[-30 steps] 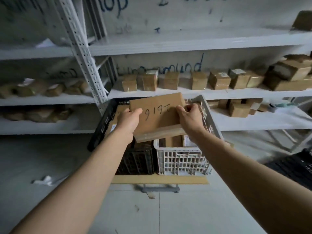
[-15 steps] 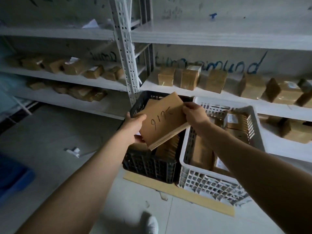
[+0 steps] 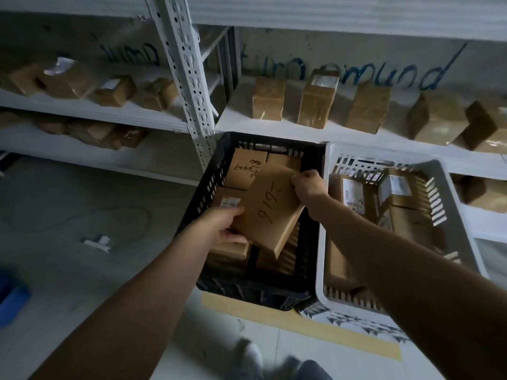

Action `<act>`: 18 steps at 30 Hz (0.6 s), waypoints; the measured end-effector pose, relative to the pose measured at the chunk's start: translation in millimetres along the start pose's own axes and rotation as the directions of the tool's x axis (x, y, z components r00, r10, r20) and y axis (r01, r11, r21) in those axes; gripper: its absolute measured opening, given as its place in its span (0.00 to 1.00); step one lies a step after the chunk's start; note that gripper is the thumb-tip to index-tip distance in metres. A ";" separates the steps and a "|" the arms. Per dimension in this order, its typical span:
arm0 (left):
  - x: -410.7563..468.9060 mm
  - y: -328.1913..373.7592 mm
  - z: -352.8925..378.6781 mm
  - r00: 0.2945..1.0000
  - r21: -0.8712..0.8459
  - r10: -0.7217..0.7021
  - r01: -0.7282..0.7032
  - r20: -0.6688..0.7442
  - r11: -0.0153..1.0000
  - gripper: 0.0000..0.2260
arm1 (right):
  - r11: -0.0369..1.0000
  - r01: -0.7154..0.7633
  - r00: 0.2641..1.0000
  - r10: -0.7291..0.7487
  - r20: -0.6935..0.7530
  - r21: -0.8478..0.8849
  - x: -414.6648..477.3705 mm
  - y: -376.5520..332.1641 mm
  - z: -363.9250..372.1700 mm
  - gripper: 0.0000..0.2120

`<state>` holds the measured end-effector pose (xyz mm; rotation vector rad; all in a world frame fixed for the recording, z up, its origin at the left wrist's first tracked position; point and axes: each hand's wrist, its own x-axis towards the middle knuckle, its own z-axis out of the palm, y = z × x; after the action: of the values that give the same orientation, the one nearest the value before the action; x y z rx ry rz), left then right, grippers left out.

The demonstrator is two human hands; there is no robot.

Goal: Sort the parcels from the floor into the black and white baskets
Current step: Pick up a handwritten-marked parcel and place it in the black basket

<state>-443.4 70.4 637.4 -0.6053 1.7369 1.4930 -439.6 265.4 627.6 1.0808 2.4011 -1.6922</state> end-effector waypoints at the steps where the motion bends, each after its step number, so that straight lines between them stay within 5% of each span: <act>1: 5.5 -2.0 2.6 0.999 -0.020 -0.032 0.033 0.009 0.999 0.19 | 0.999 -0.026 1.000 0.026 -0.013 -0.018 4.6 4.6 1.6 0.20; 8: 32.4 -22.3 16.6 0.981 -0.079 -0.195 0.195 0.017 0.978 0.17 | 0.971 -0.130 0.980 0.156 0.121 -0.199 29.9 31.1 8.2 0.24; 13: 48.4 -38.6 30.7 0.962 -0.098 -0.274 0.272 0.001 0.957 0.20 | 0.942 -0.053 0.970 0.127 0.206 -0.331 43.6 45.4 14.0 0.26; 18: 55.8 -50.4 47.1 0.960 -0.152 -0.257 0.239 -0.108 0.959 0.07 | 0.862 -0.034 0.961 0.167 0.221 -0.506 46.2 56.1 23.0 0.27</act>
<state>-427.6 112.3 560.8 -0.9729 1.5909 1.4288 -453.1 280.3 554.0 0.8258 2.3586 -1.0055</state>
